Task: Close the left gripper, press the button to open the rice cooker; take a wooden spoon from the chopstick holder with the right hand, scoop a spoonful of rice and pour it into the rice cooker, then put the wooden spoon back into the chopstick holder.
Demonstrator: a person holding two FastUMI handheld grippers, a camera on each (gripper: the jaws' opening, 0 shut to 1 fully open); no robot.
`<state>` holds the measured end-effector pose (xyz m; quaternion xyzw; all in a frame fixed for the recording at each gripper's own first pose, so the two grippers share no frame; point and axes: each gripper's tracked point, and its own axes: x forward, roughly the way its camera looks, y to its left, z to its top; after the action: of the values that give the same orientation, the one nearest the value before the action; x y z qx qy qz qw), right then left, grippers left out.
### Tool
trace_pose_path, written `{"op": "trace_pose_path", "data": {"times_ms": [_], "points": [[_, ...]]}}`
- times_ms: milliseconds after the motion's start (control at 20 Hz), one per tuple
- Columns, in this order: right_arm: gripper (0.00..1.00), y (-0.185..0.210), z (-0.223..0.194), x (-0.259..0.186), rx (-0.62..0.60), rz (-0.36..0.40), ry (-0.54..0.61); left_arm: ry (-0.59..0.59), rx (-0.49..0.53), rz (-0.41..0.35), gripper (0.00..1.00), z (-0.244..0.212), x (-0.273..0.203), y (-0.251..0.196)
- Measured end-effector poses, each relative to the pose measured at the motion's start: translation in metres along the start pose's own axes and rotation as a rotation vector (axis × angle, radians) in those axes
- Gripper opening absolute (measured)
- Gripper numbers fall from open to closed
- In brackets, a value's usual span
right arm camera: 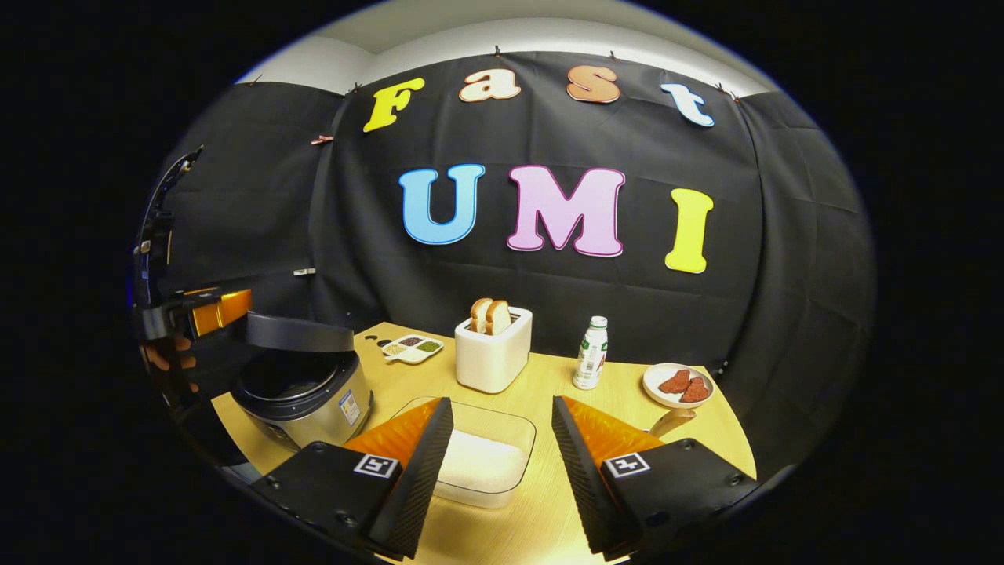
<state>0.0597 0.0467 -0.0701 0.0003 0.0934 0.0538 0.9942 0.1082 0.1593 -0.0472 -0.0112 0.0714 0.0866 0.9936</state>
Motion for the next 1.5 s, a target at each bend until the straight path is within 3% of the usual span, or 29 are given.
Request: {"op": "trace_pose_path", "data": {"times_ms": [450,1200,1500], "points": [[0.80,0.003,-0.006,-0.002,-0.012,0.006,0.009,0.076,0.010,0.016,1.00,-0.050,-0.008,0.001],[0.80,0.010,-0.007,0.002,-0.020,0.004,0.013,0.154,-0.016,-0.005,1.00,-0.099,-0.011,-0.001],[0.80,0.014,-0.009,0.004,-0.016,0.007,0.017,0.133,-0.012,0.001,1.00,-0.101,-0.011,-0.001]]}}
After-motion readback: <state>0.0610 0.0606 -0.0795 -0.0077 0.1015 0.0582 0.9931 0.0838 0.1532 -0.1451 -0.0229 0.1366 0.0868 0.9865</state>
